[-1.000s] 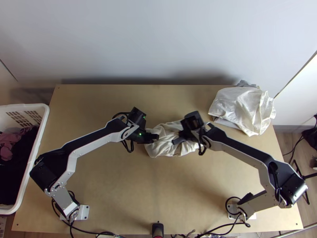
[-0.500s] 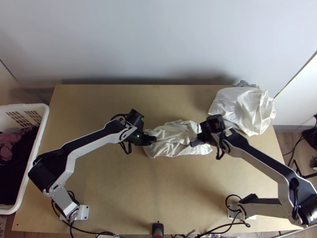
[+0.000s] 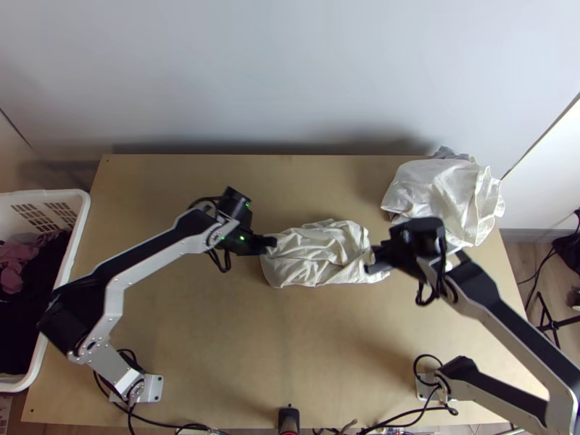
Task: Fold the t-shirt
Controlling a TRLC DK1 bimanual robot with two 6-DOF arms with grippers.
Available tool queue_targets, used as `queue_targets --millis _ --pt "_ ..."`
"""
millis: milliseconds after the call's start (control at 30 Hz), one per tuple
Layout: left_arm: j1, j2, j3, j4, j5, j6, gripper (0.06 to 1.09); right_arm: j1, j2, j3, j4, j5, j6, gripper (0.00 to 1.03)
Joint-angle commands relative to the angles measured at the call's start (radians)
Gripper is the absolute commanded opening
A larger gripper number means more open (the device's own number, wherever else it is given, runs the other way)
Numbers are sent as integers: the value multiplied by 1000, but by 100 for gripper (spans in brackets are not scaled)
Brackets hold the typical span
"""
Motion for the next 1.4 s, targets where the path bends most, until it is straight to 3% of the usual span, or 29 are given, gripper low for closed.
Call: queue_targets --millis 0,100,133,233,267,367,533,600,800,967,1133,1367 --pt "97 -99 27 -24 4 17 9 236 -133 -3 -81 83 70 63" --pt "142 -128 45 -62 4 28 12 347 -125 -6 -91 167 20 79" --pt "155 -134 47 -75 5 40 21 385 -116 -17 -97 201 -26 84" --pt "189 -145 47 -128 7 82 65 494 -74 -41 -94 311 -167 92" --pt "198 -152 45 -150 10 106 70 517 -58 -45 -87 327 -191 92" --pt "230 -177 18 -154 11 116 73 641 -1 -61 -70 397 -286 92" --pt "276 -192 -18 -151 13 122 77 761 119 -60 21 417 -335 92" --pt "292 -204 -28 -148 13 125 81 795 165 -91 96 455 -397 92" --pt "350 -237 -39 -147 13 145 81 810 361 -114 315 572 -553 92" --pt "402 -264 -64 -148 15 168 81 830 458 -103 409 597 -575 92" --pt "471 -323 -105 -151 53 212 81 818 499 -123 579 644 -655 92" --pt "539 -364 -120 -164 91 255 81 812 527 -114 627 661 -679 92"
